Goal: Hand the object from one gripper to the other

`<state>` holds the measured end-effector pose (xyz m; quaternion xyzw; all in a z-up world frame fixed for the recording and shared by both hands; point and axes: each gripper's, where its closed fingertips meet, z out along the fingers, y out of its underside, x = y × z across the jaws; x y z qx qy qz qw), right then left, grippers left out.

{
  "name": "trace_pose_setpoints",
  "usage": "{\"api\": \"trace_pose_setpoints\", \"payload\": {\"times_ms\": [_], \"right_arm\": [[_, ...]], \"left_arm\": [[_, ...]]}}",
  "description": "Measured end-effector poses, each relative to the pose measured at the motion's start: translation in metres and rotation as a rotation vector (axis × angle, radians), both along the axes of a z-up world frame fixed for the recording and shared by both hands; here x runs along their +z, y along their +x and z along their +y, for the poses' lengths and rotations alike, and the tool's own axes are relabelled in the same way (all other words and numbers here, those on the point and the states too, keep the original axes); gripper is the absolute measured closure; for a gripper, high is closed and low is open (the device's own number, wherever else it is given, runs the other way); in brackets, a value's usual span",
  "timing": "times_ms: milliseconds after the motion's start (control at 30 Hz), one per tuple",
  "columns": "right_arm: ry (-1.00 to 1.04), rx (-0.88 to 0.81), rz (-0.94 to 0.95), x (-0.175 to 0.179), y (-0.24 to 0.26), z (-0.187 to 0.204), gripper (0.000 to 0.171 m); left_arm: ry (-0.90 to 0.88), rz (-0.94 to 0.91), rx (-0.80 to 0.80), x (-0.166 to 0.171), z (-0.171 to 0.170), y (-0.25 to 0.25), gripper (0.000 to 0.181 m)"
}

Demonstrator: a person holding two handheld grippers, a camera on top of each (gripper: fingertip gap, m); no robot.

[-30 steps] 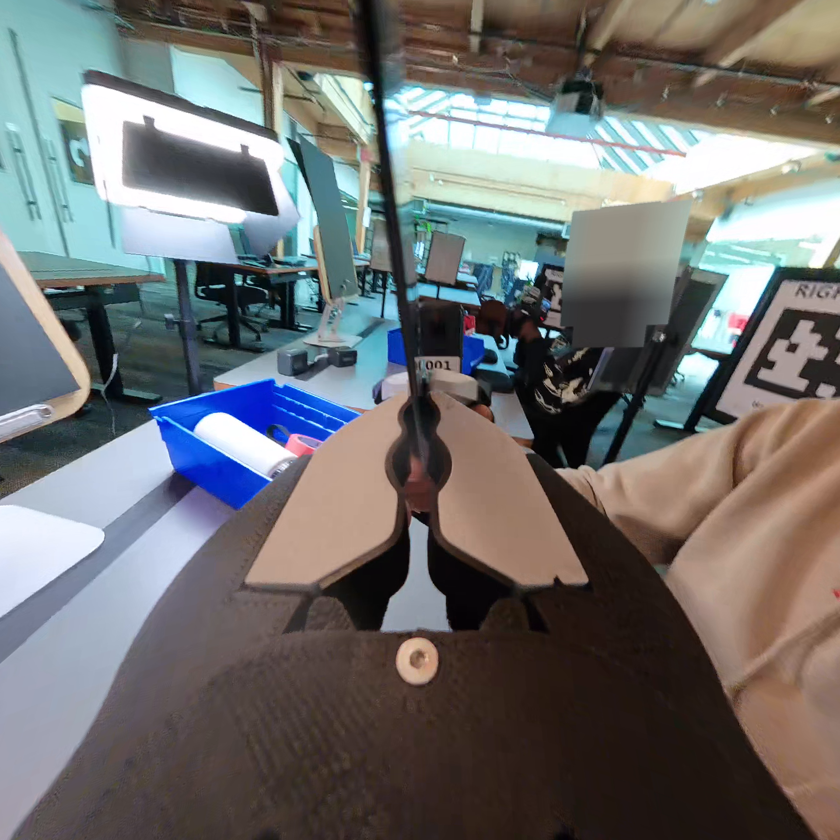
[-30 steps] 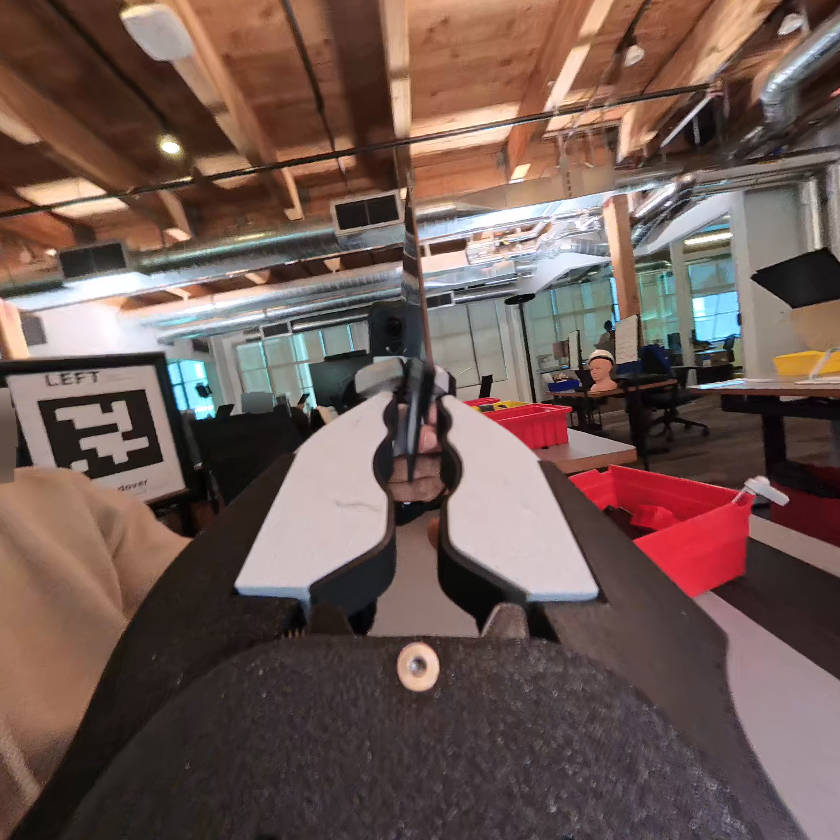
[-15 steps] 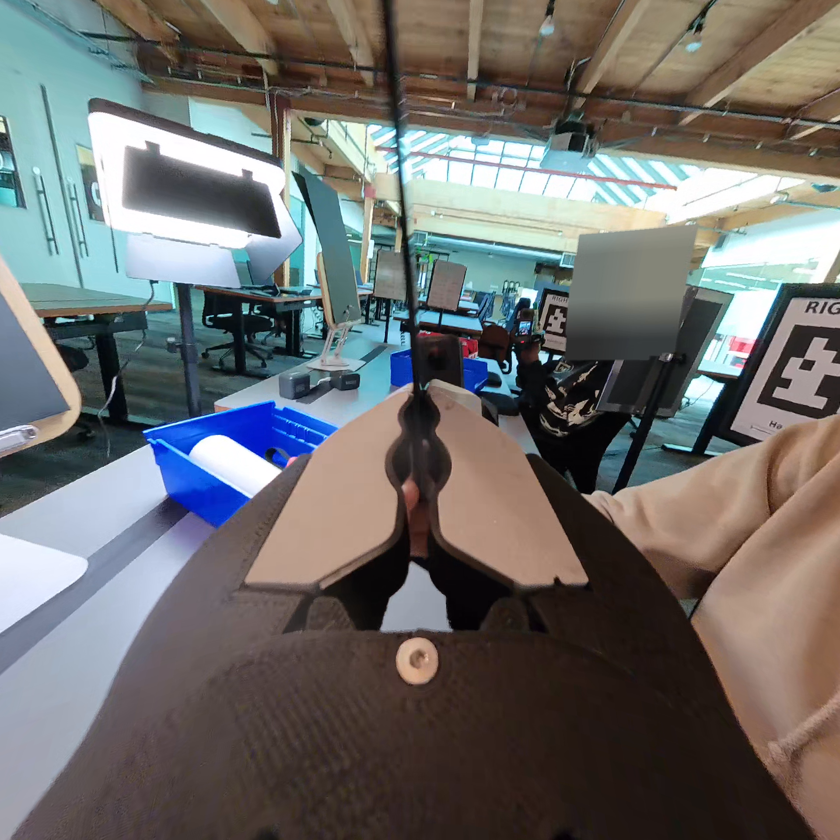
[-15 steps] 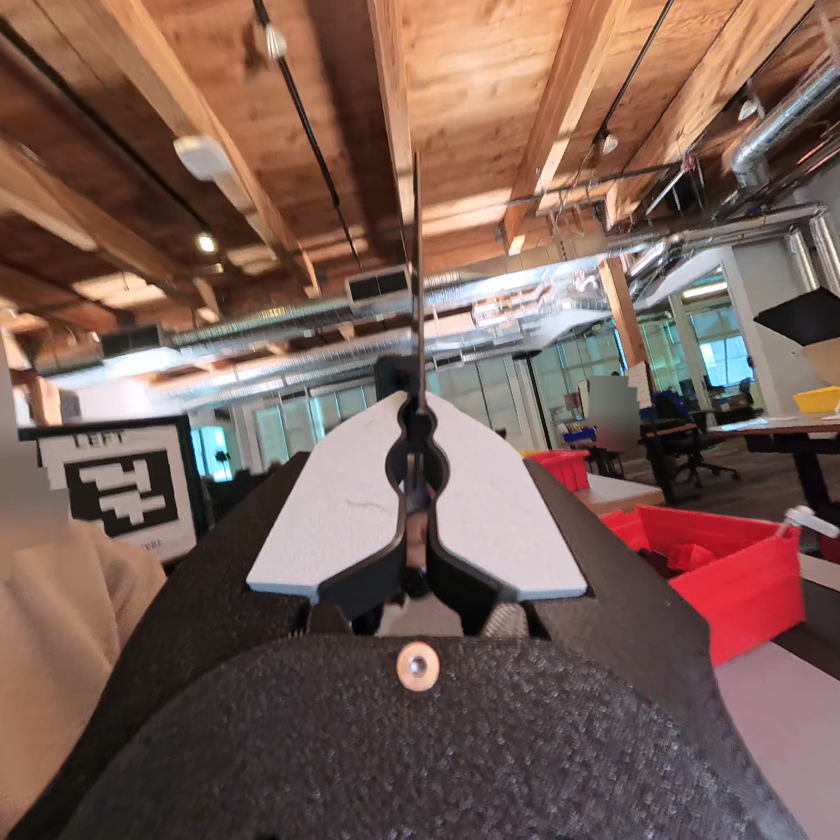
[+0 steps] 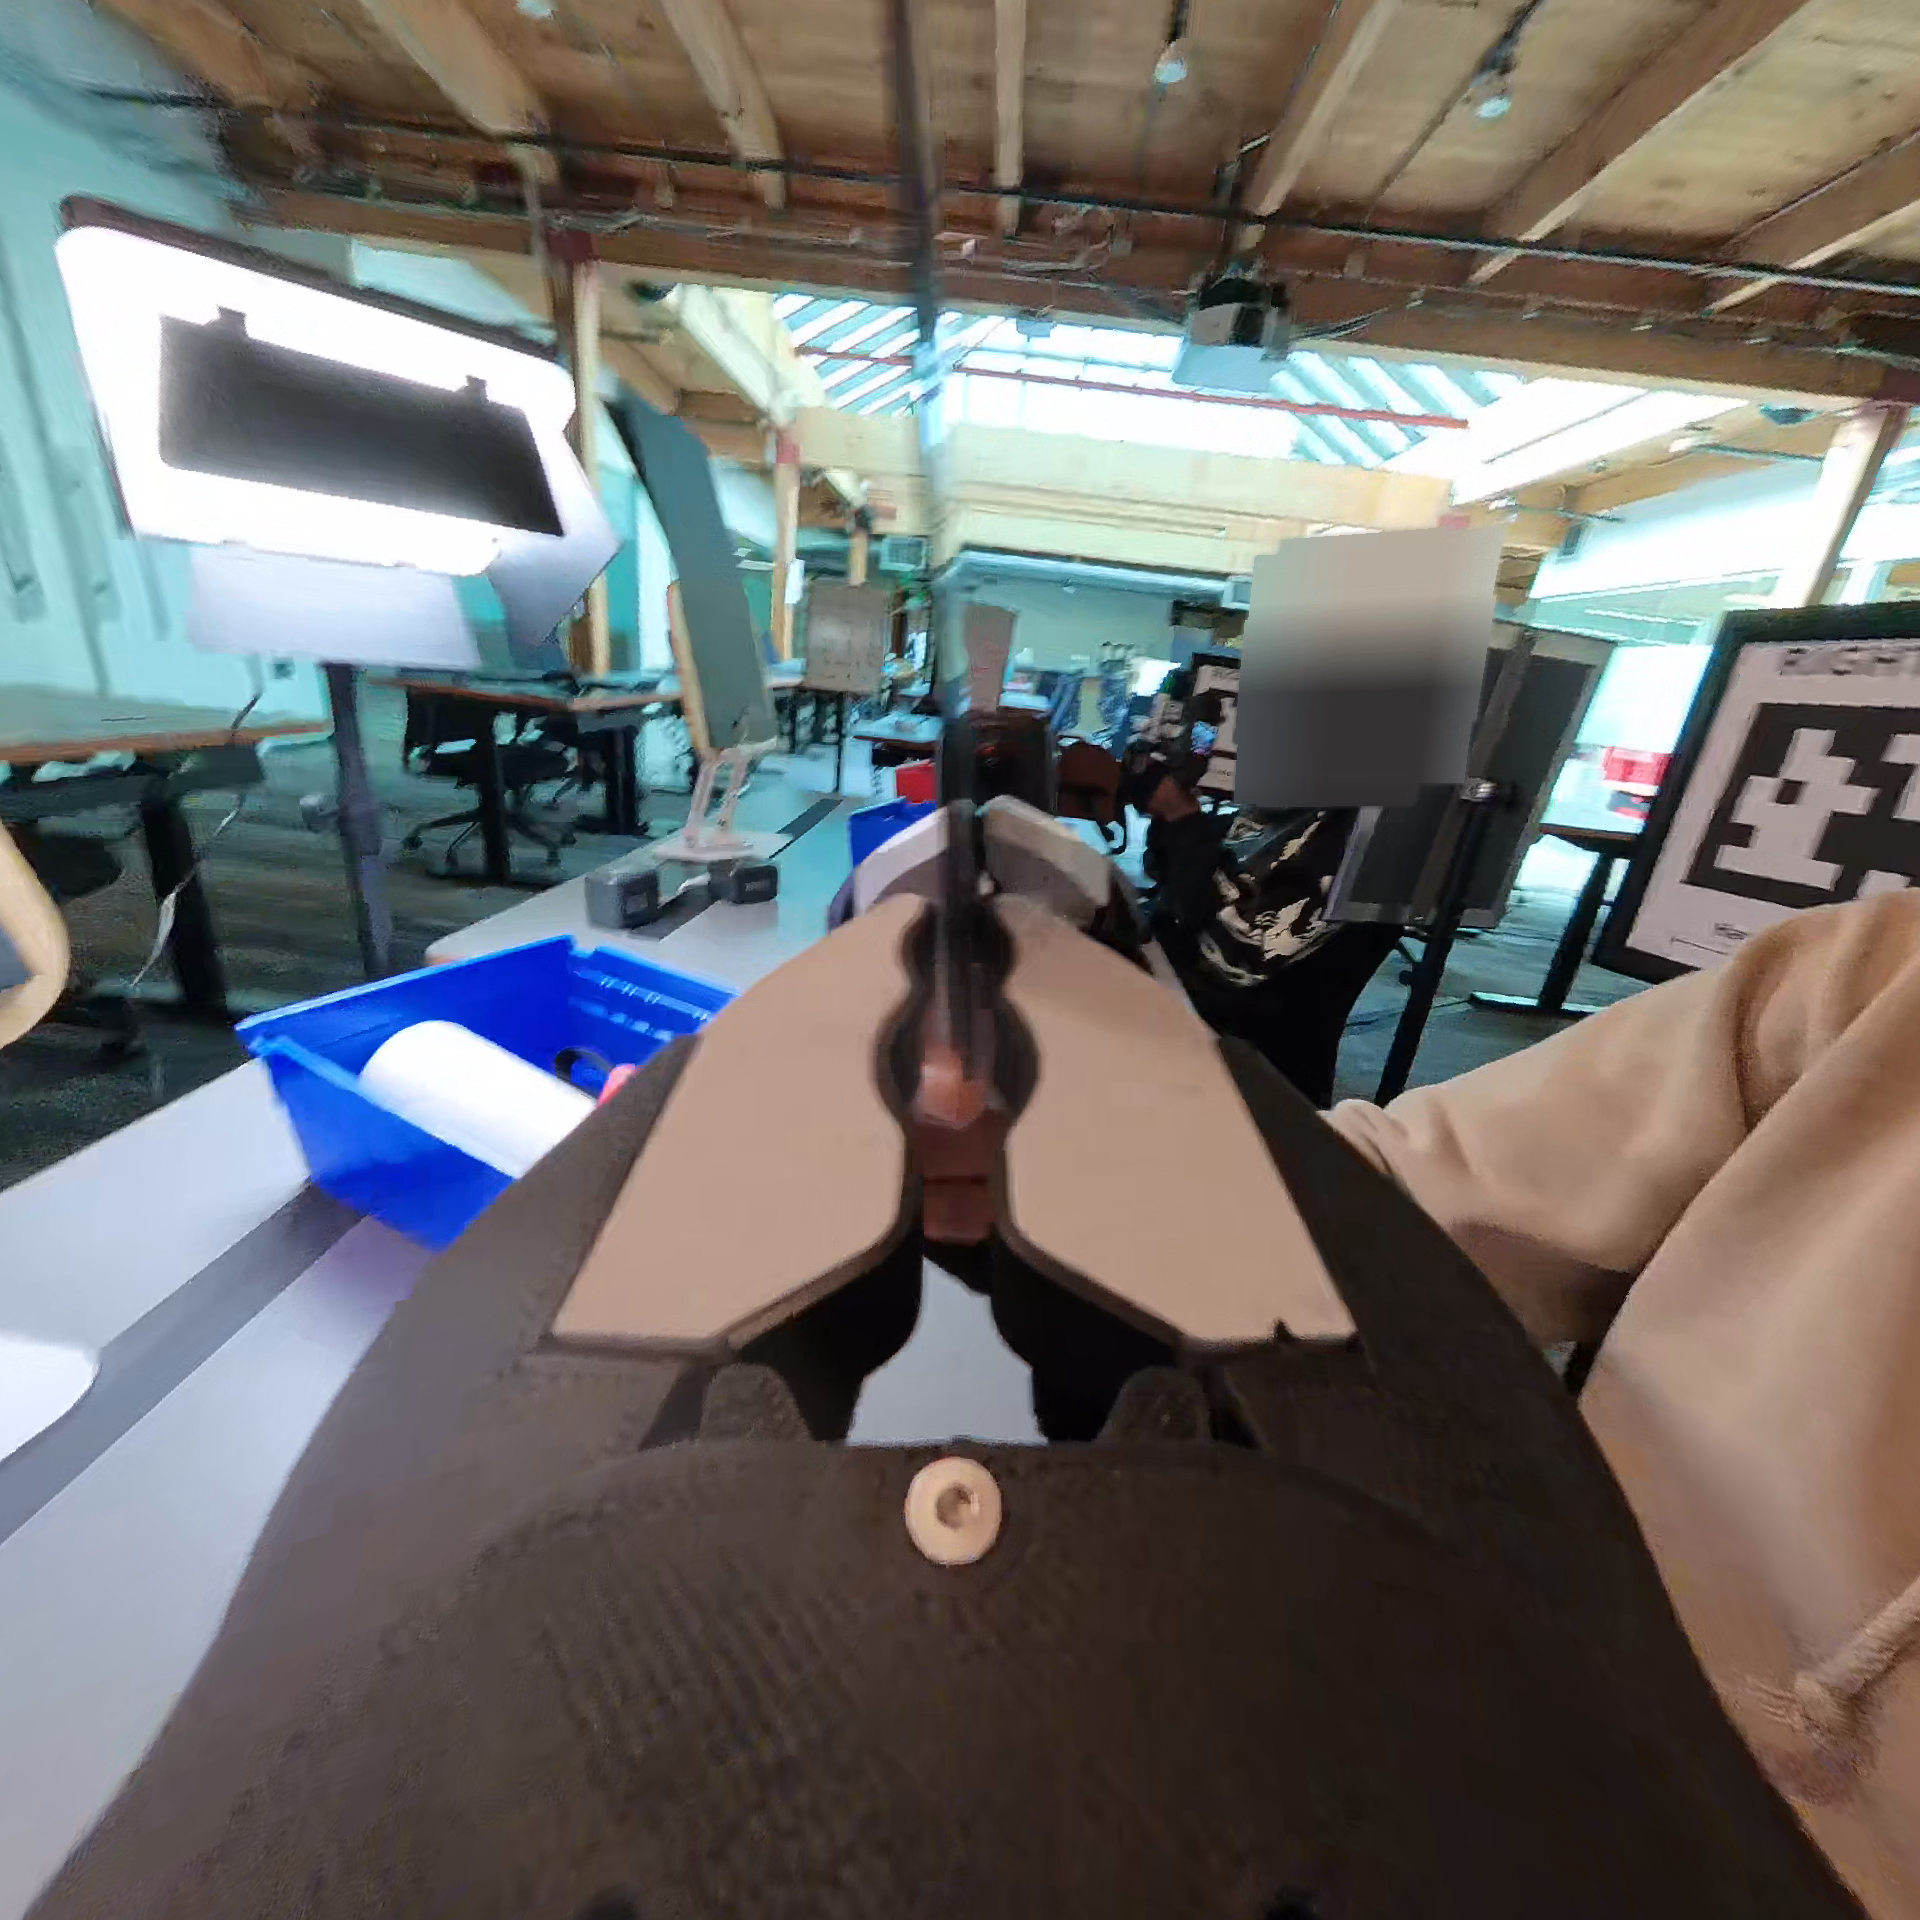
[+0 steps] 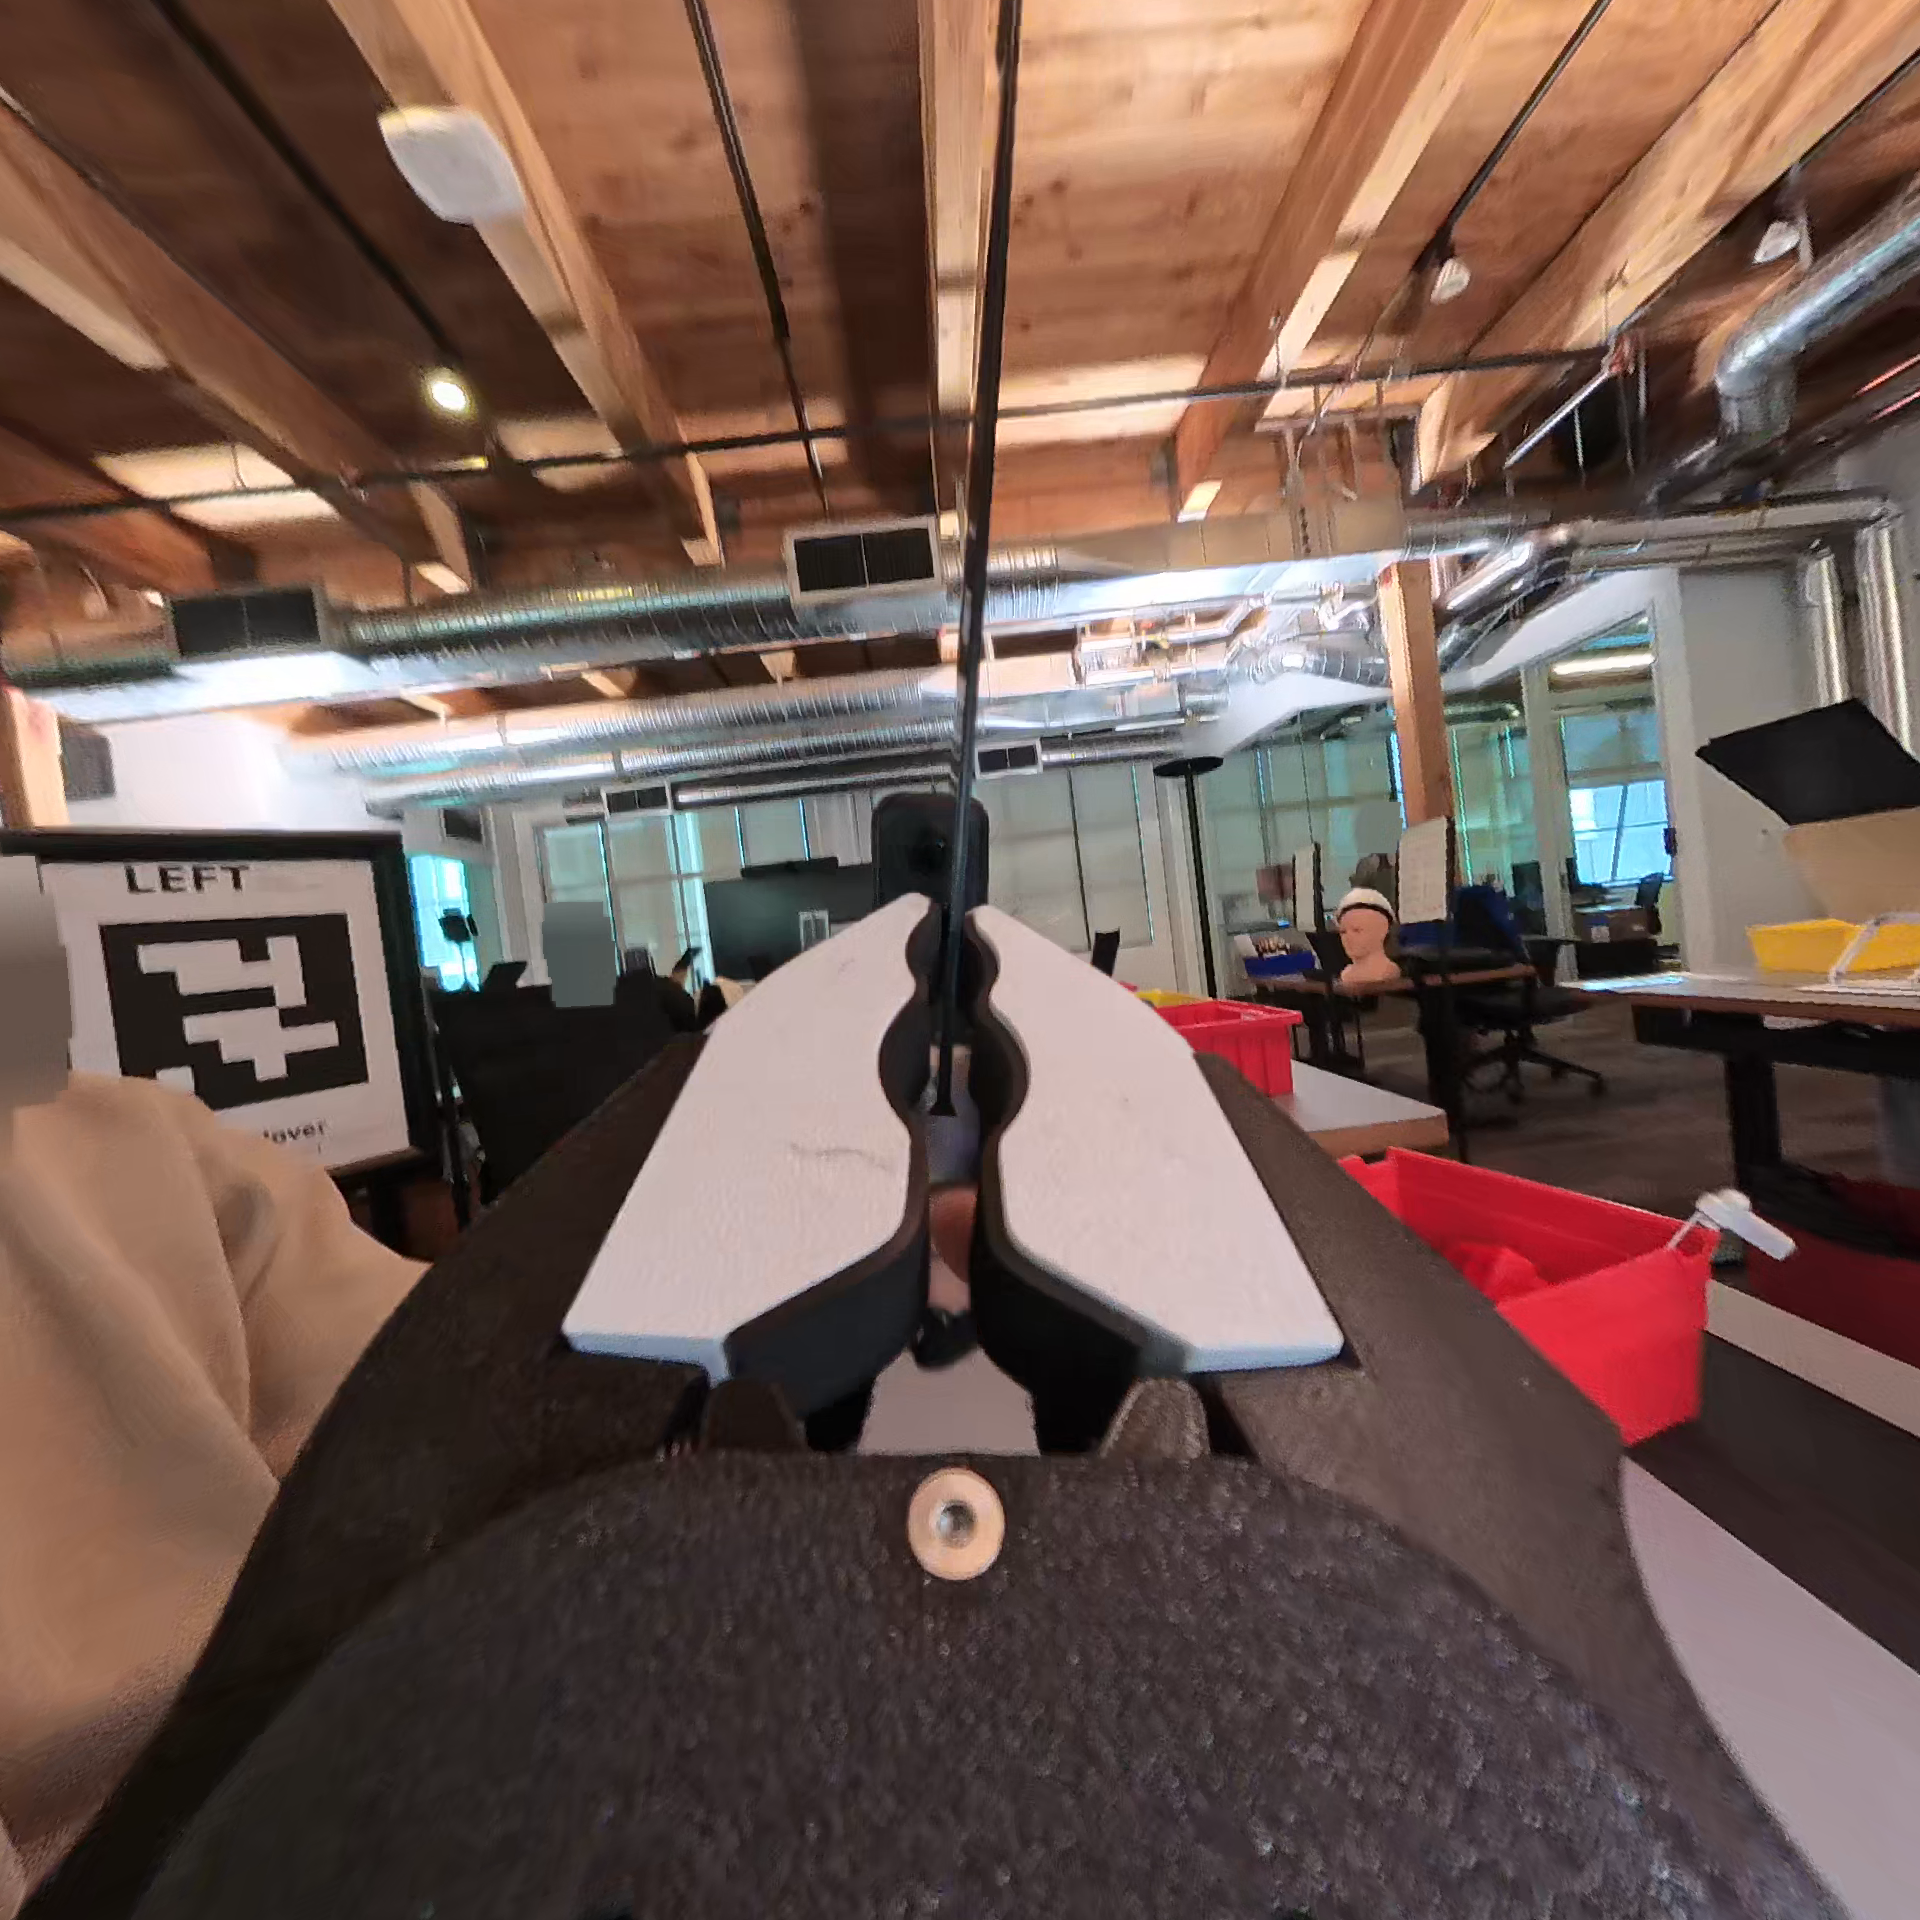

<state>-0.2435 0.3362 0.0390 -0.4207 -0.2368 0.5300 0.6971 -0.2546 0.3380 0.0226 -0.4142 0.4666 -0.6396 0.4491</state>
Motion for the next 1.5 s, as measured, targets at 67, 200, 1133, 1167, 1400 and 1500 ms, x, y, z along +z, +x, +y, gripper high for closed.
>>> {"api": "trace_pose_setpoints", "payload": {"times_ms": [67, 200, 1133, 1167, 1400, 1500], "right_arm": [[-0.012, -0.002, 0.021, -0.001, -0.003, 0.002, 0.169], [-0.06, 0.0, -0.054, -0.005, -0.002, 0.009, 0.162], [0.023, -0.062, 0.008, 0.01, 0.003, -0.003, 0.169], [0.032, -0.052, 0.07, 0.016, 0.009, -0.006, 0.169], [-0.027, -0.044, 0.095, 0.012, 0.008, 0.002, 0.169], [-0.002, -0.086, 0.099, 0.023, 0.024, 0.0, 0.161]], "left_arm": [[-0.011, -0.009, -0.012, 0.0, -0.002, 0.002, 0.179], [-0.014, 0.135, -0.062, -0.007, 0.002, -0.01, 0.179], [-0.08, -0.053, -0.119, 0.005, -0.002, -0.01, 0.17], [-0.088, -0.069, -0.123, 0.004, -0.005, -0.005, 0.163], [-0.072, -0.037, -0.06, 0.002, -0.001, 0.0, 0.178], [-0.081, 0.014, -0.07, 0.005, 0.004, -0.01, 0.18]]}}
